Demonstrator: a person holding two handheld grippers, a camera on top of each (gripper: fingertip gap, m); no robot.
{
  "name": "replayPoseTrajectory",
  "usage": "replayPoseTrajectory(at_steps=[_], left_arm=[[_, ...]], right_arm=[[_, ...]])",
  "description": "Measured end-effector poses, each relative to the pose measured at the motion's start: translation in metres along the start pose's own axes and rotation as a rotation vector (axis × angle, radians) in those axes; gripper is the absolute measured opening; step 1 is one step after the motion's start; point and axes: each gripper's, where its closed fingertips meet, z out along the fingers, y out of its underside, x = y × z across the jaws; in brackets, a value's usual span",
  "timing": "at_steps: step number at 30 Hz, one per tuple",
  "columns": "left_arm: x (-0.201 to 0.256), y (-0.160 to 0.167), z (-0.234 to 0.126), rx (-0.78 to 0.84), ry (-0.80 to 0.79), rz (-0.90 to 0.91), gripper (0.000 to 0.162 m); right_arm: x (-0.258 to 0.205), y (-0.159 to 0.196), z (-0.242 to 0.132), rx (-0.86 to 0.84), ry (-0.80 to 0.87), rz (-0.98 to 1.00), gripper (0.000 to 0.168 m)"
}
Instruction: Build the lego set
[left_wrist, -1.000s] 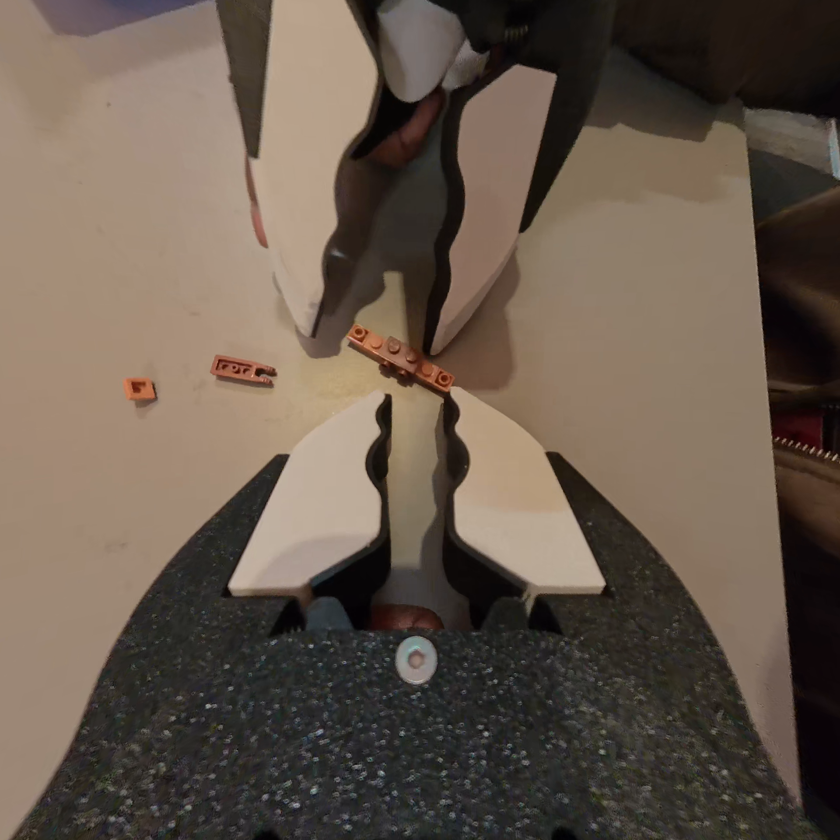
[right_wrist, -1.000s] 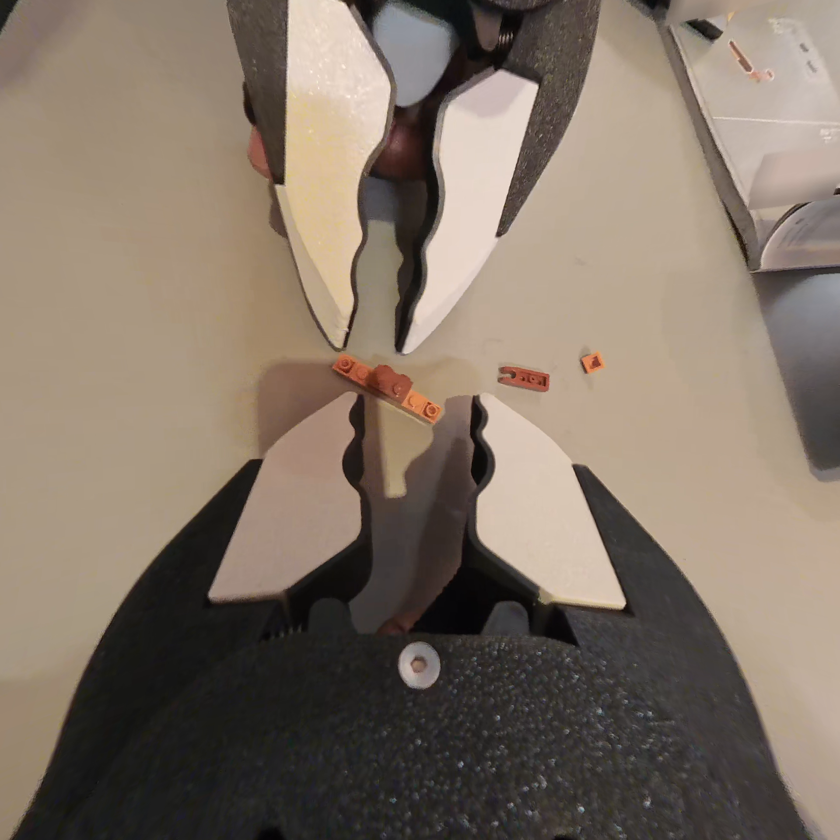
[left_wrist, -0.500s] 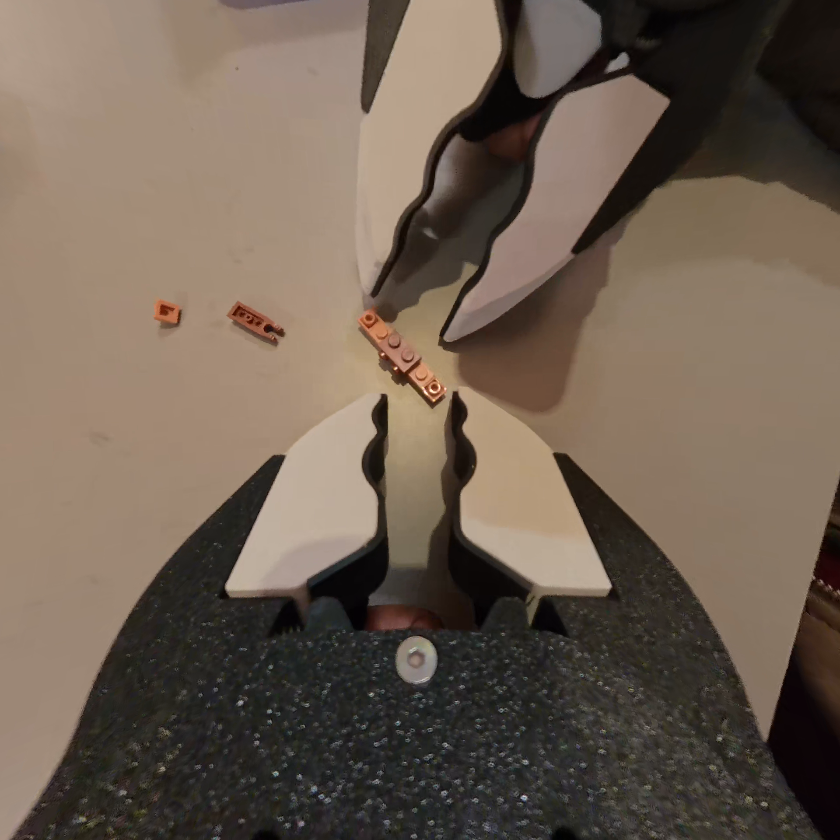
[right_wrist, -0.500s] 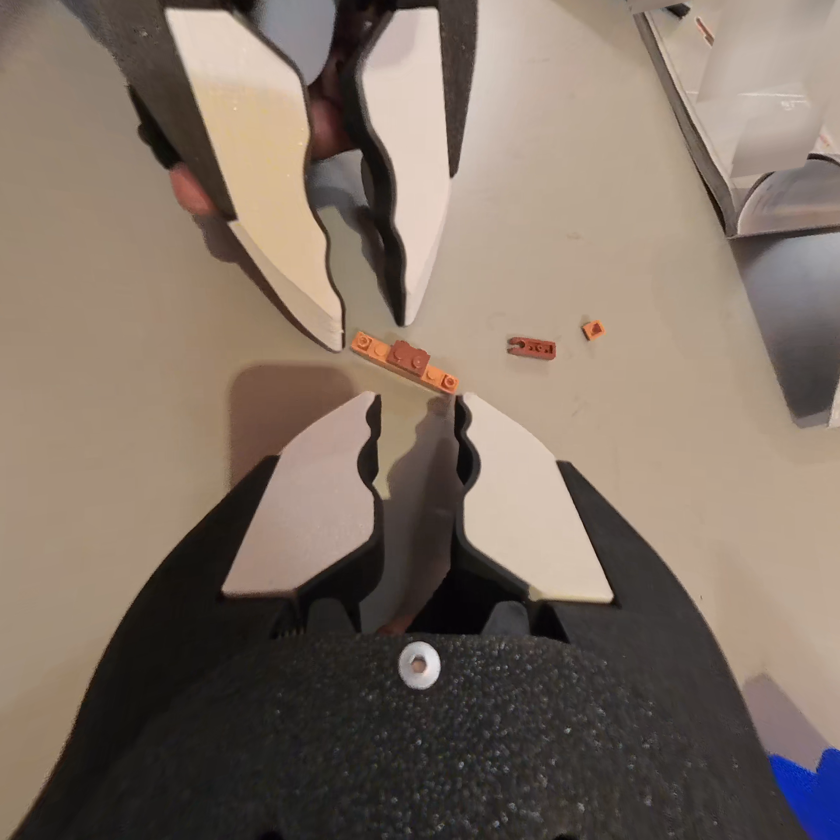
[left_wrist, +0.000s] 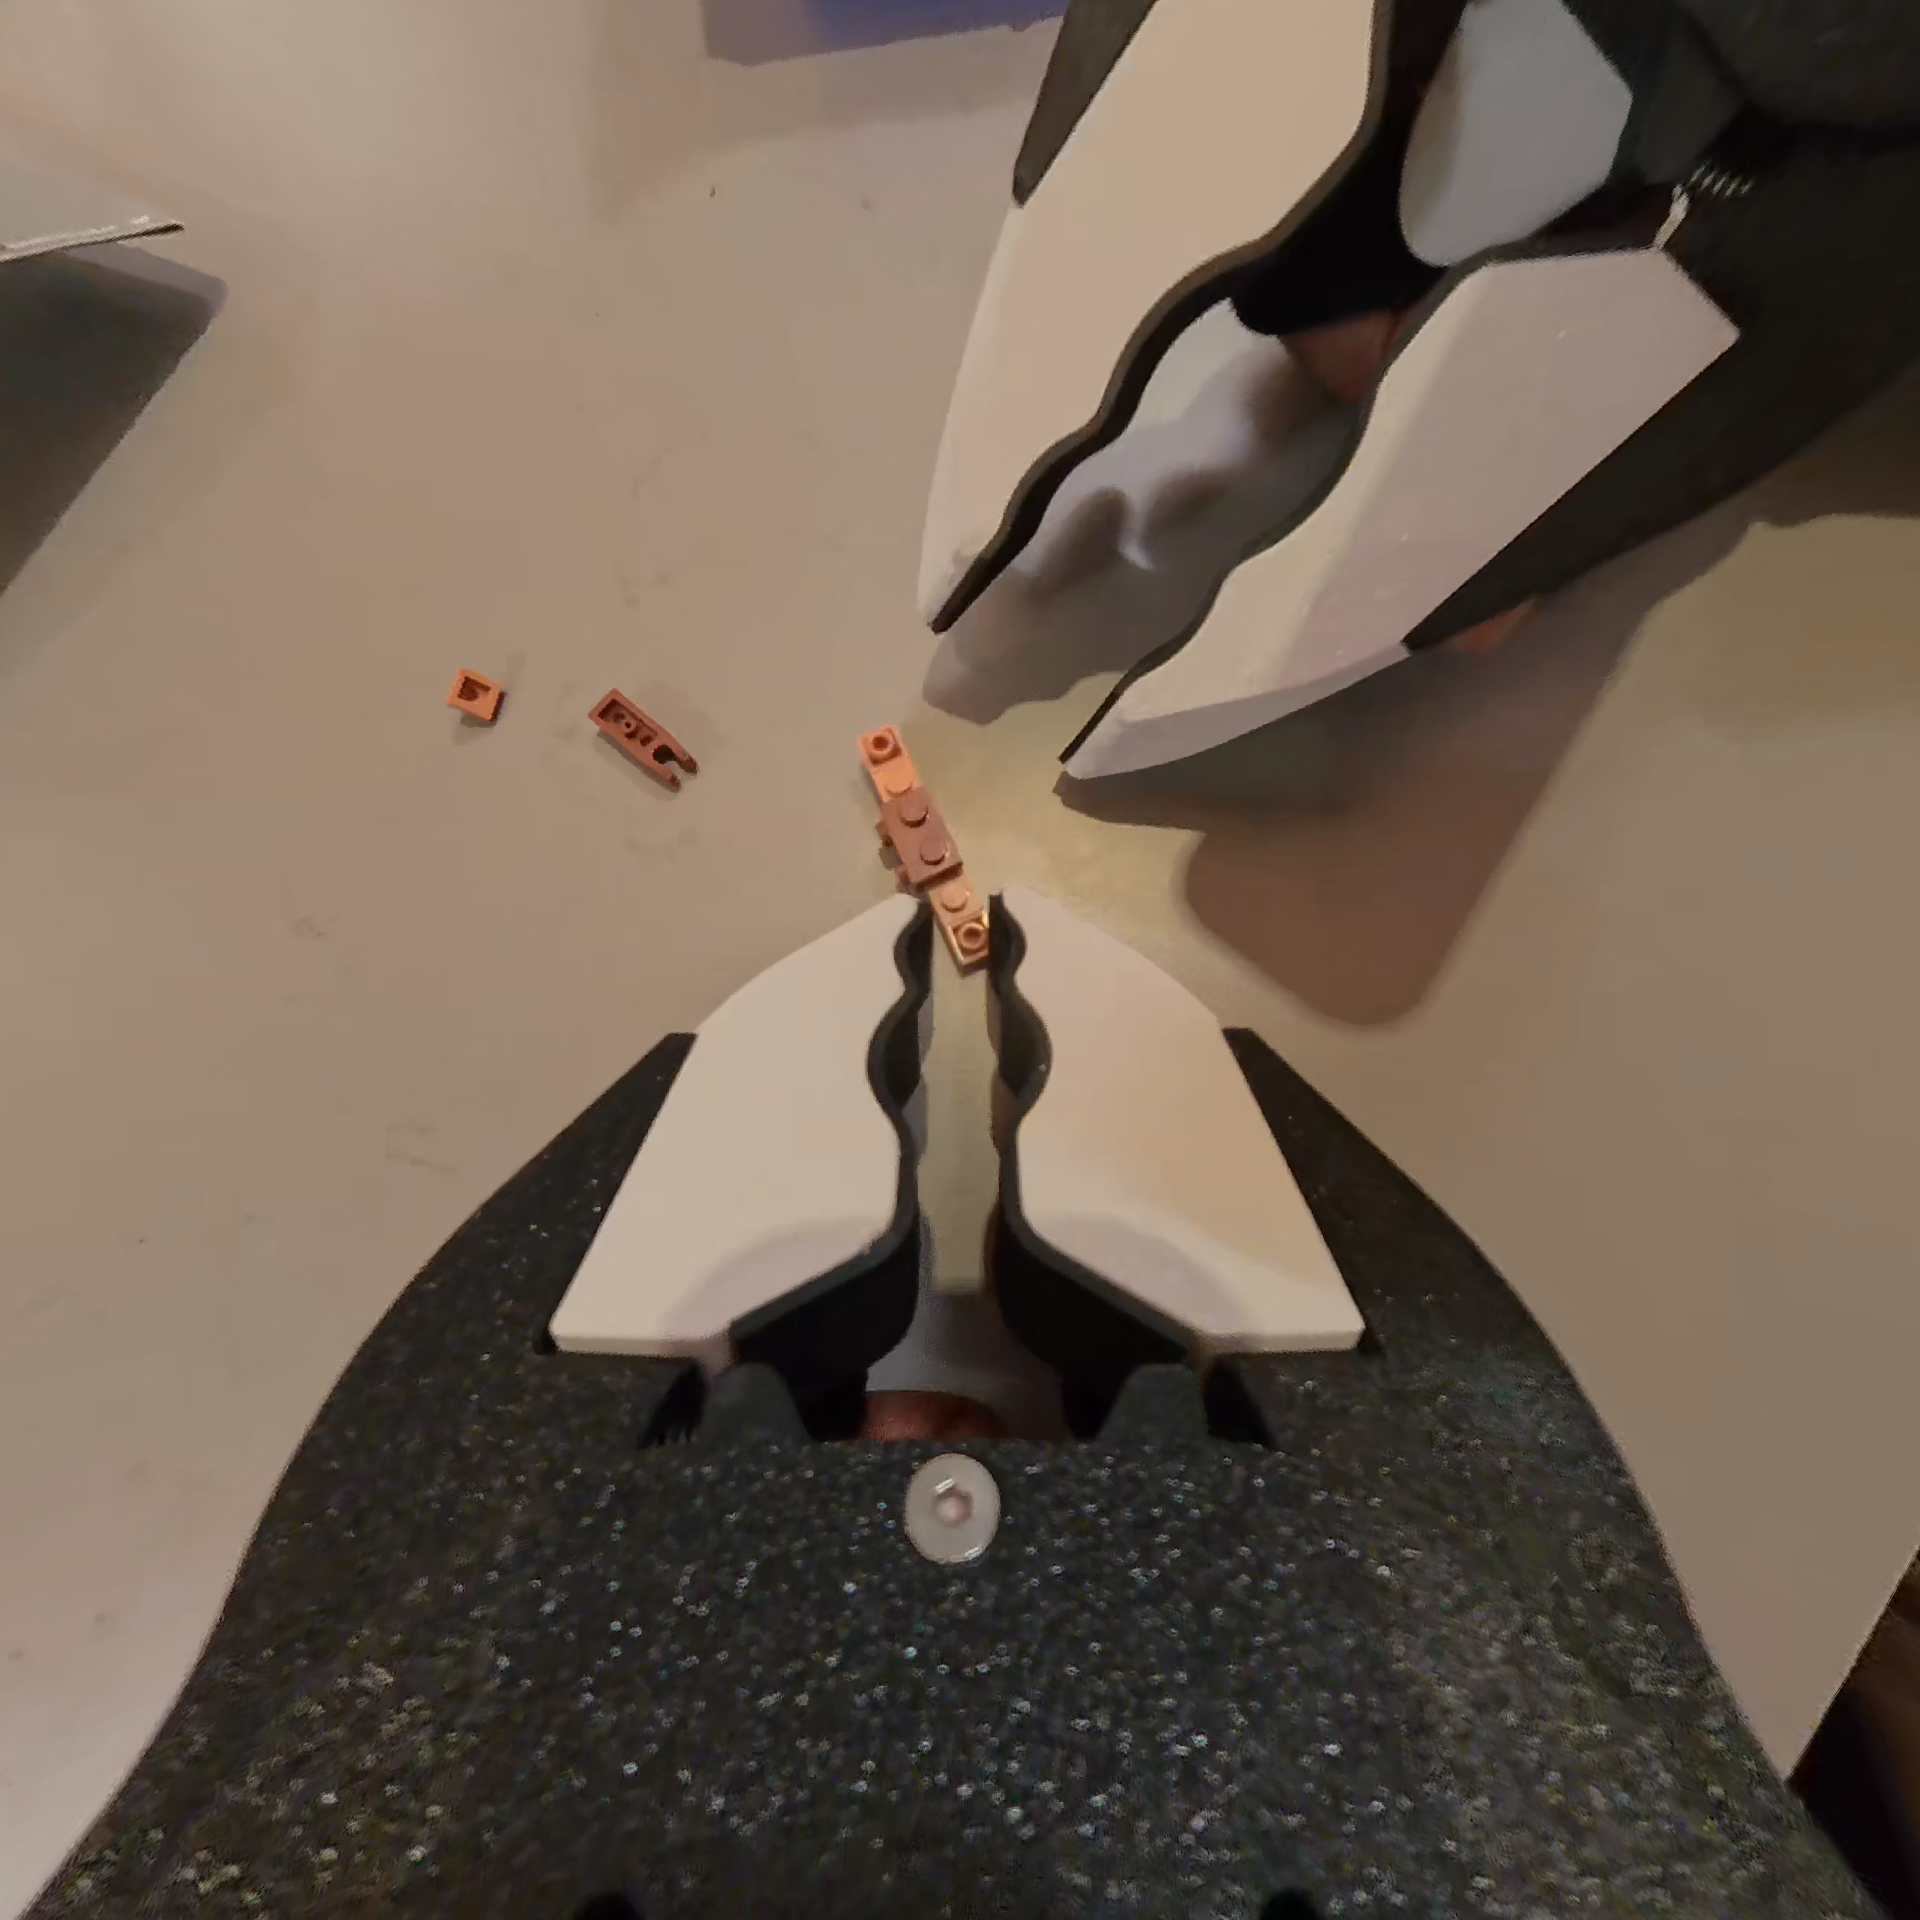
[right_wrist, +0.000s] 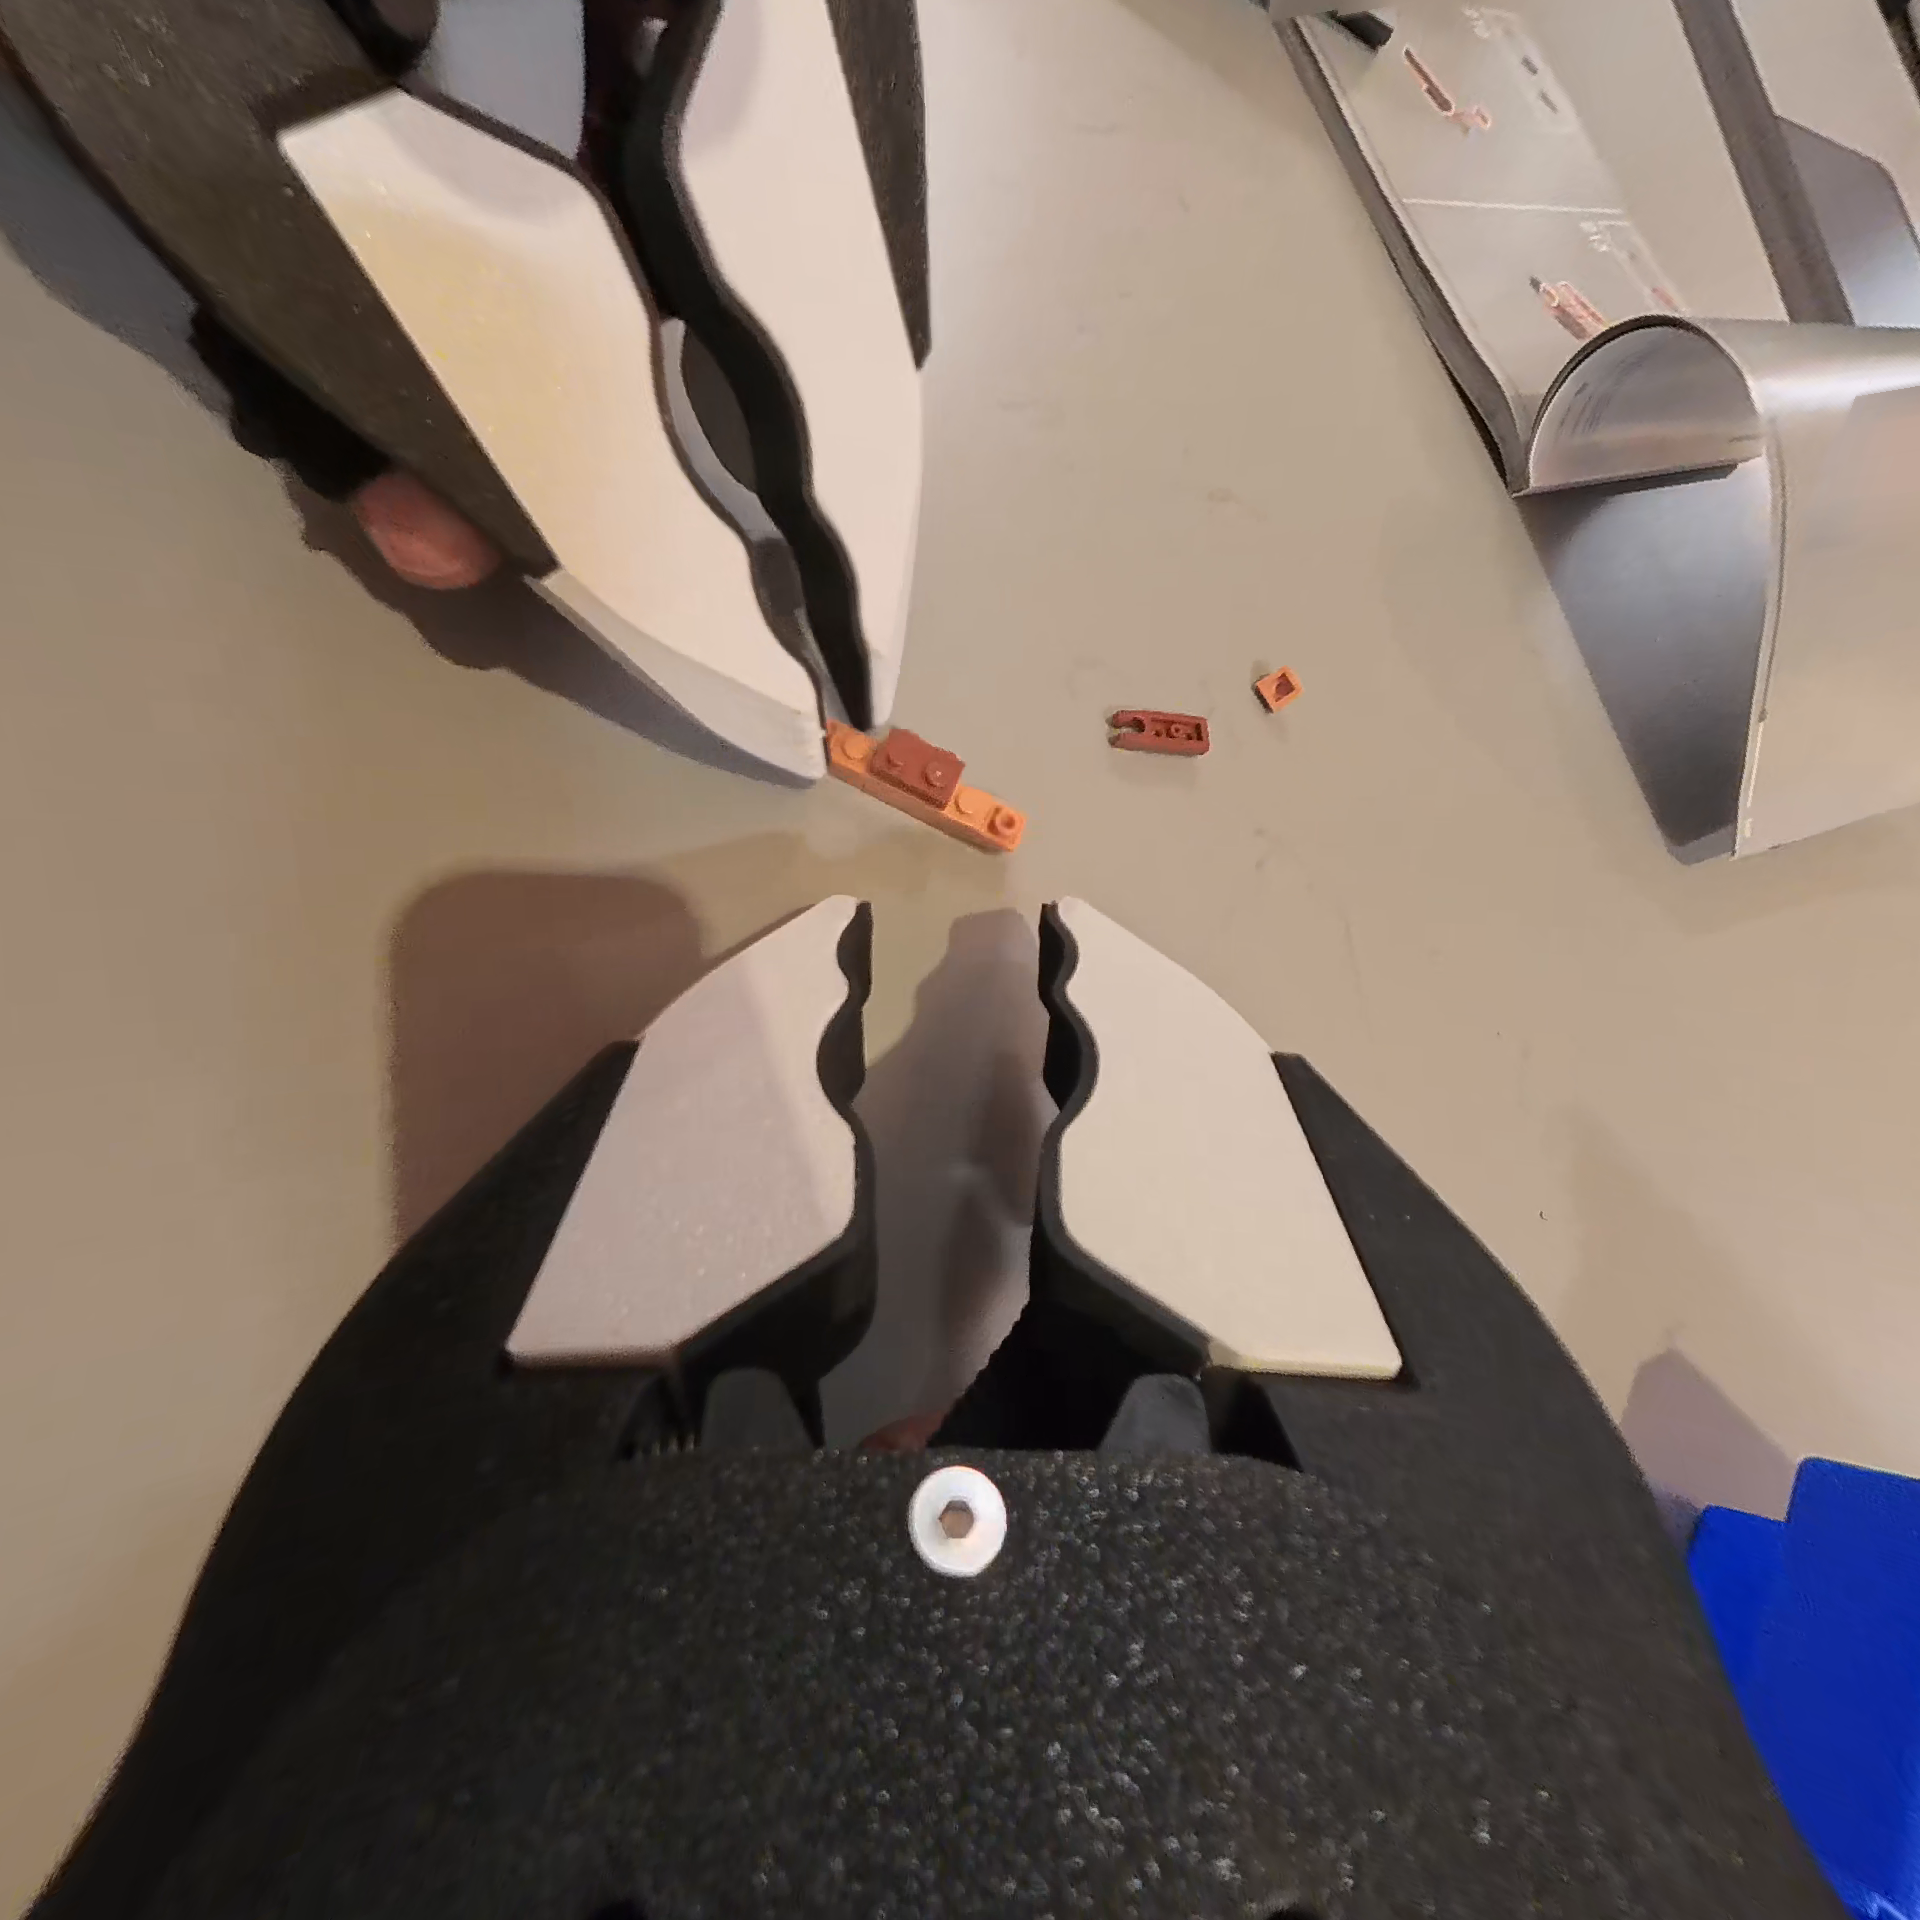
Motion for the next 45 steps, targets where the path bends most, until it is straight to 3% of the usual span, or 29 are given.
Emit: replayPoseTrajectory(at_steps=[13,28,34,38,45], left_arm=[[-0.007,0.0,0.005,-0.043,0.052,0.121,0.008],[-0.006,-0.019,-0.013,-0.13,0.35,0.206,0.008],[-0.003,-0.026,-0.021,-0.173,0.42,0.24,0.008],[-0.003,-0.029,-0.022,-0.189,0.458,0.237,0.008],[-0.004,-0.035,-0.022,-0.157,0.498,0.185,0.008]], right_arm=[[0.007,0.001,-0.003,0.013,0.072,-0.064,0.033],[0.015,-0.031,0.006,0.018,0.393,-0.616,0.05],[0.011,-0.038,0.007,-0.003,0.448,-0.76,0.04],[0.014,-0.038,0.008,-0.036,0.493,-0.802,0.017],[0.018,-0.037,0.004,-0.038,0.478,-0.727,0.014]])
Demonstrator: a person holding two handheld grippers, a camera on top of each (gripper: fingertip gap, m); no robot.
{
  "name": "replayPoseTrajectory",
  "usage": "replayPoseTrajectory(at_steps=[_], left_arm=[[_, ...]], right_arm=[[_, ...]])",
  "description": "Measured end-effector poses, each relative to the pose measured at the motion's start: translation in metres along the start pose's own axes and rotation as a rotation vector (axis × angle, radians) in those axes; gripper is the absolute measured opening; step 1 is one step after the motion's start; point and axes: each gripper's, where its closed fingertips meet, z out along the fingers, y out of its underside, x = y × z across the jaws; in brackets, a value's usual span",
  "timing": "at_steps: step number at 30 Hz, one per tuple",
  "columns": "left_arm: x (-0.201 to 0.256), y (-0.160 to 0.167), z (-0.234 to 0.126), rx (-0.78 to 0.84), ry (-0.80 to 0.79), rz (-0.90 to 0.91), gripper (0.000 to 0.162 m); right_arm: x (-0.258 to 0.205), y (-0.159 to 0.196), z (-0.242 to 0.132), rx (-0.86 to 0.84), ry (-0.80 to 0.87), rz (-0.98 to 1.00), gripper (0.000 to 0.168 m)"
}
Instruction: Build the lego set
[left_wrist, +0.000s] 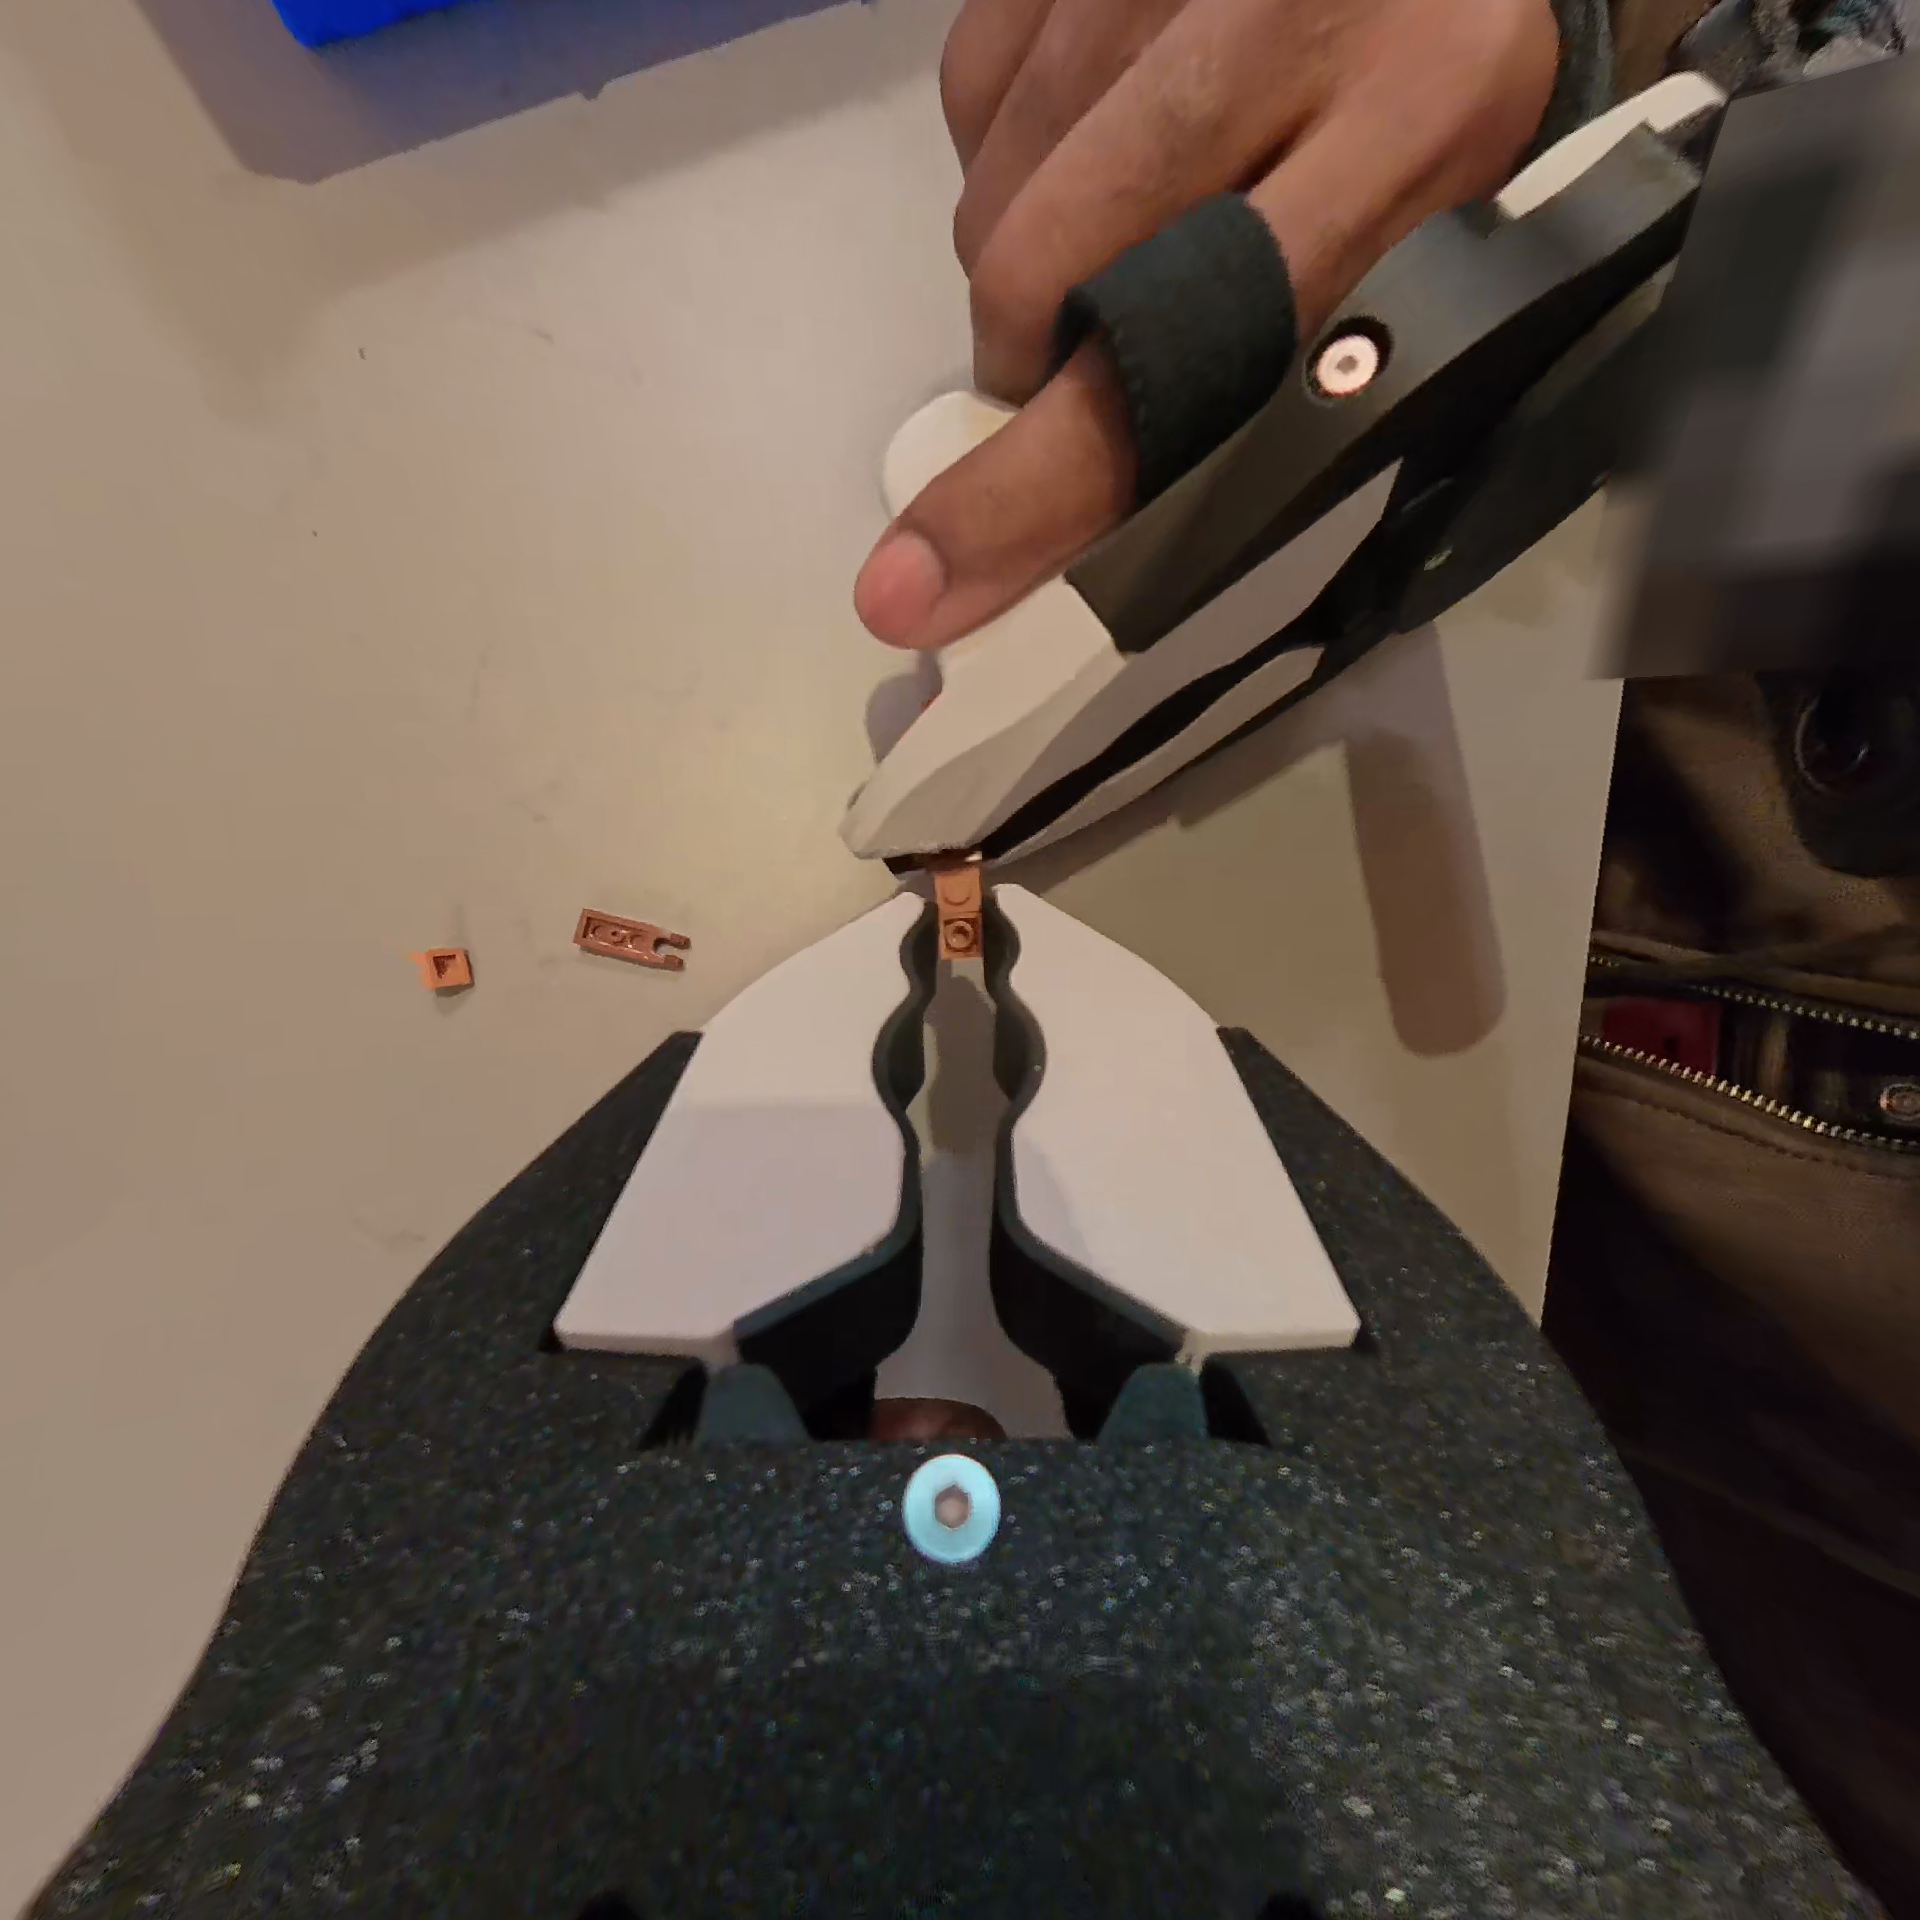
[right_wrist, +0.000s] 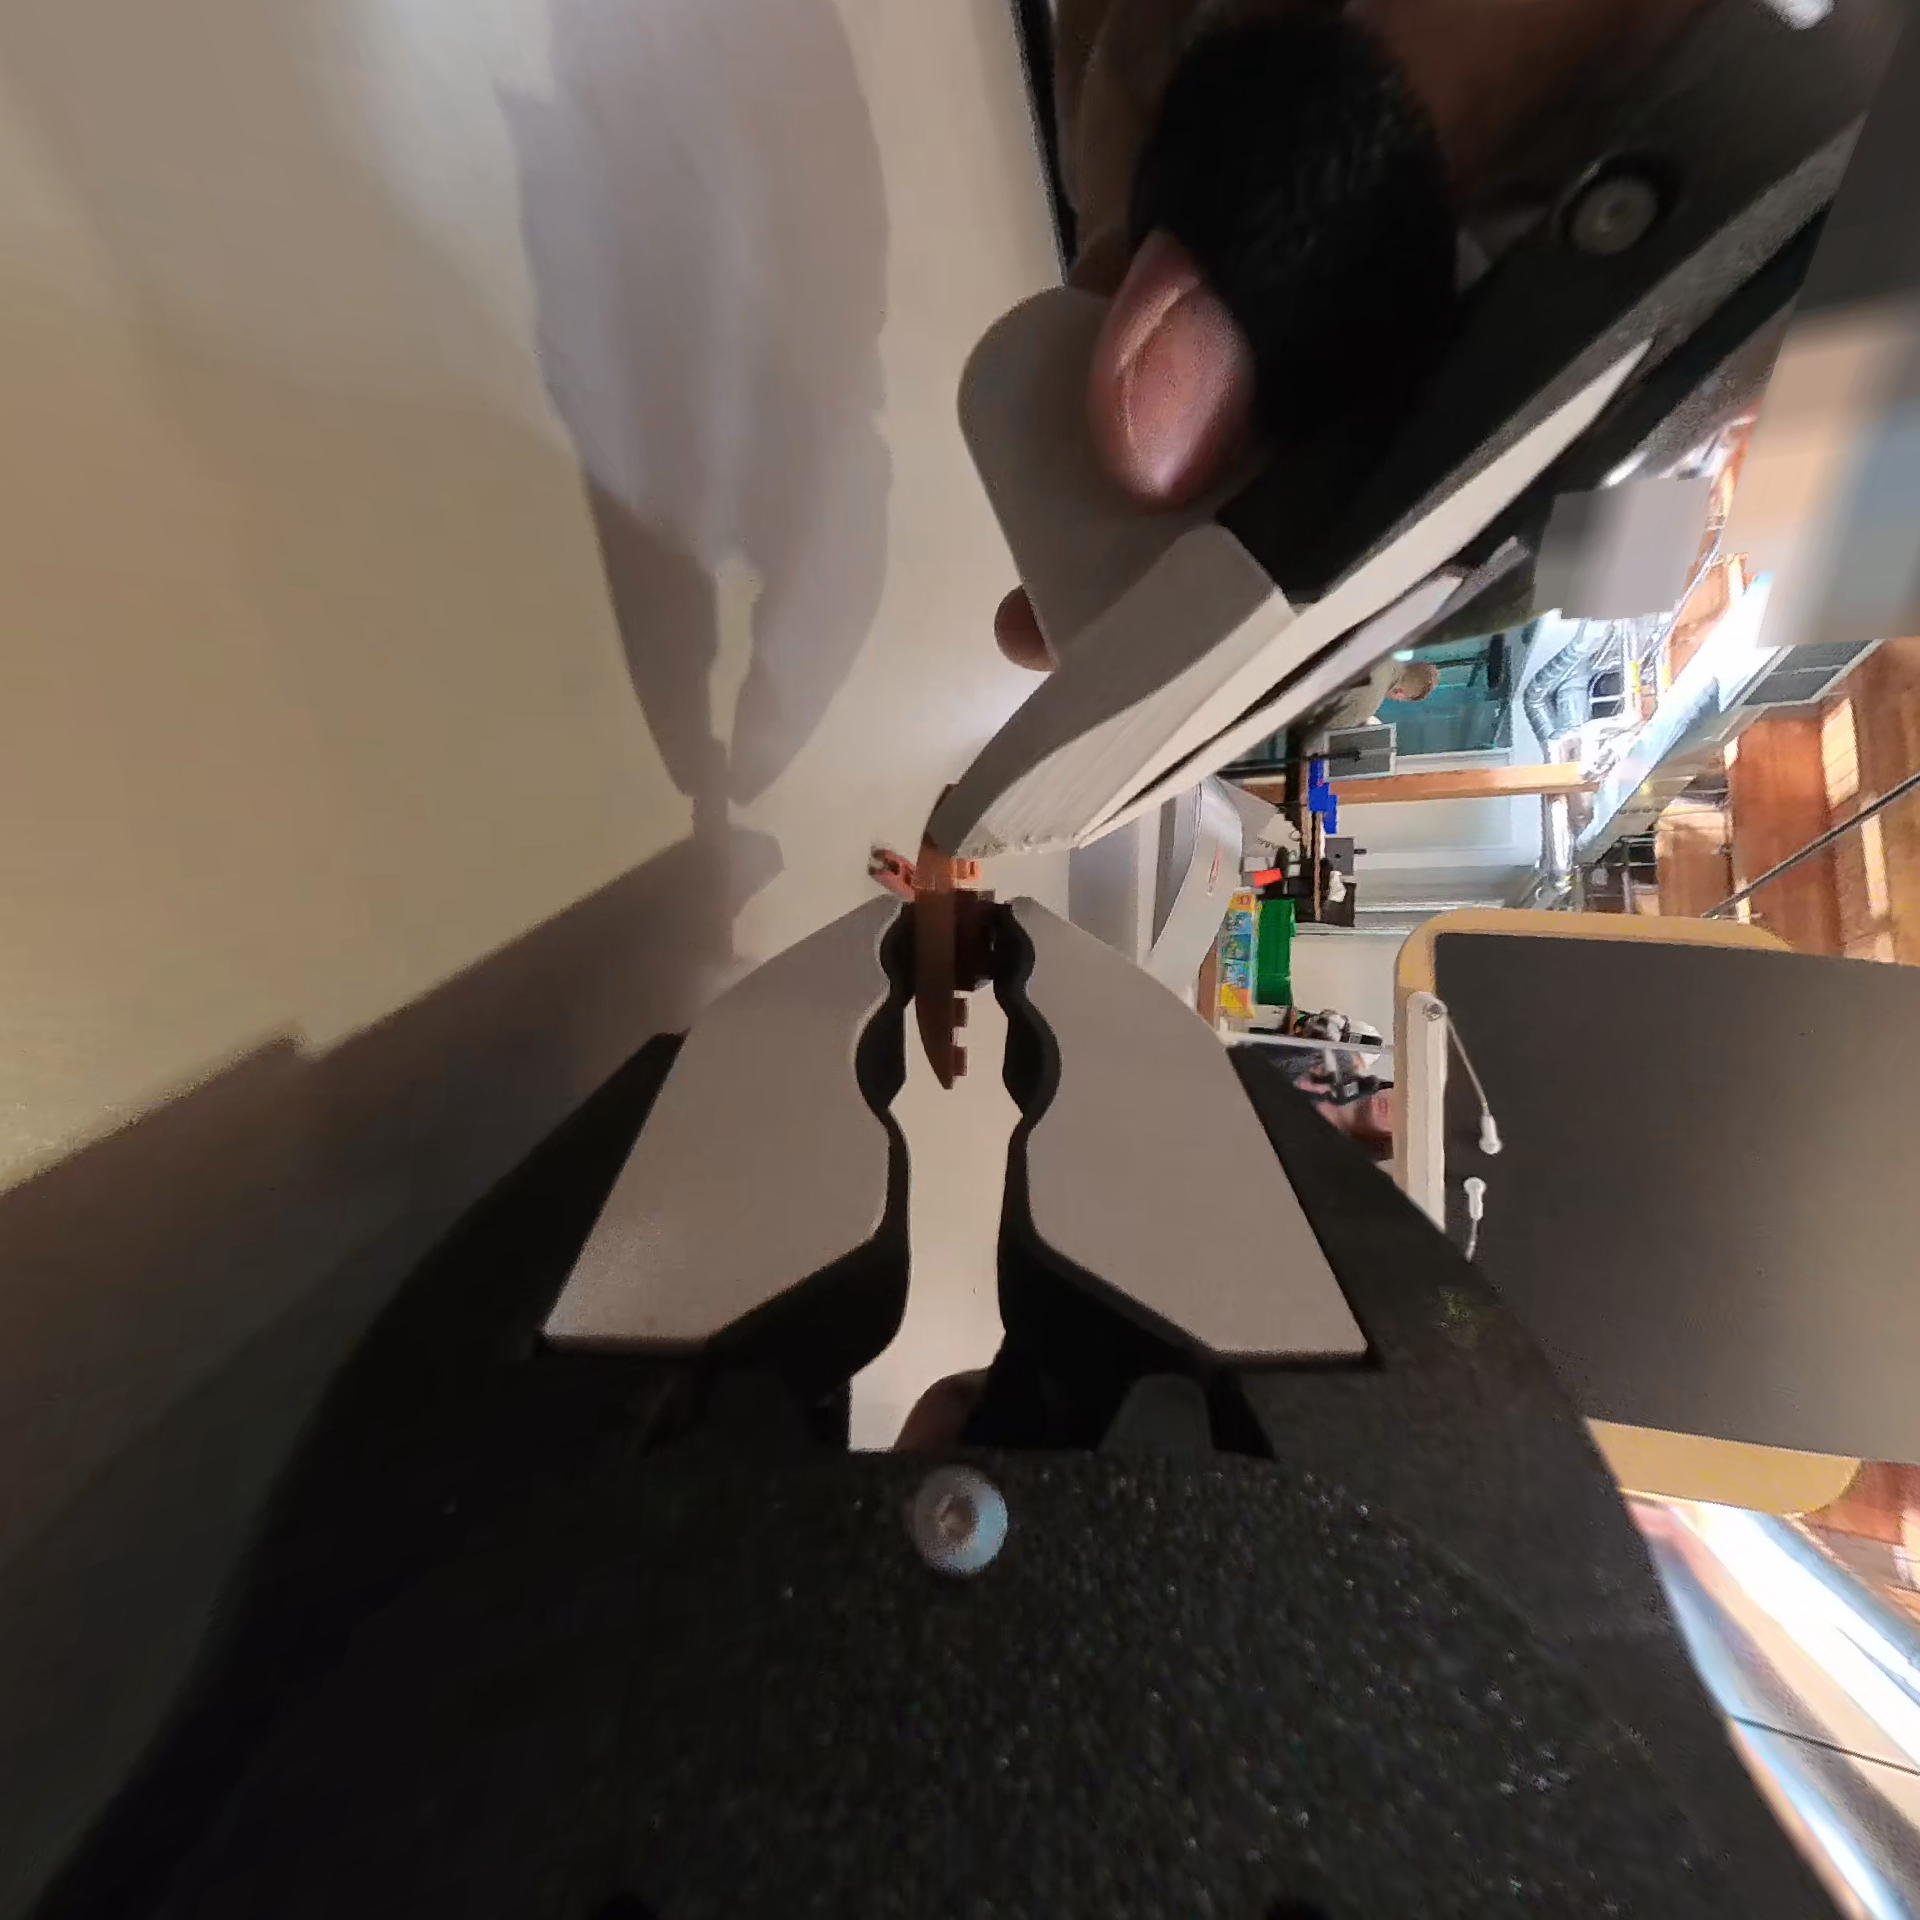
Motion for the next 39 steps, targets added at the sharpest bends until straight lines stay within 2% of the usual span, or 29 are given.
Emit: replayPoseTrajectory(at_steps=[3,8,14,21,27,39], left_arm=[[0.0,-0.004,-0.004,0.051,0.001,-0.02,0.01],[-0.005,-0.003,-0.015,0.135,-0.019,-0.071,0.022],[0.004,0.002,-0.006,0.176,0.0,-0.098,0.022],[0.001,-0.012,-0.006,0.251,-0.146,-0.042,0.01],[0.0,-0.016,-0.008,0.262,-0.244,0.062,0.01],[-0.003,-0.013,0.0,0.255,-0.239,0.183,0.009]], right_arm=[[0.003,0.0,-0.002,0.012,-0.016,0.064,0.013],[0.004,0.001,-0.004,0.014,-0.033,0.129,0.013],[0.012,0.0,-0.005,0.025,-0.007,0.175,0.013],[0.018,-0.001,-0.009,0.04,0.039,0.177,0.013],[0.02,0.0,-0.01,0.045,0.051,0.194,0.013],[0.011,0.006,-0.007,0.014,-0.027,0.237,0.013]])
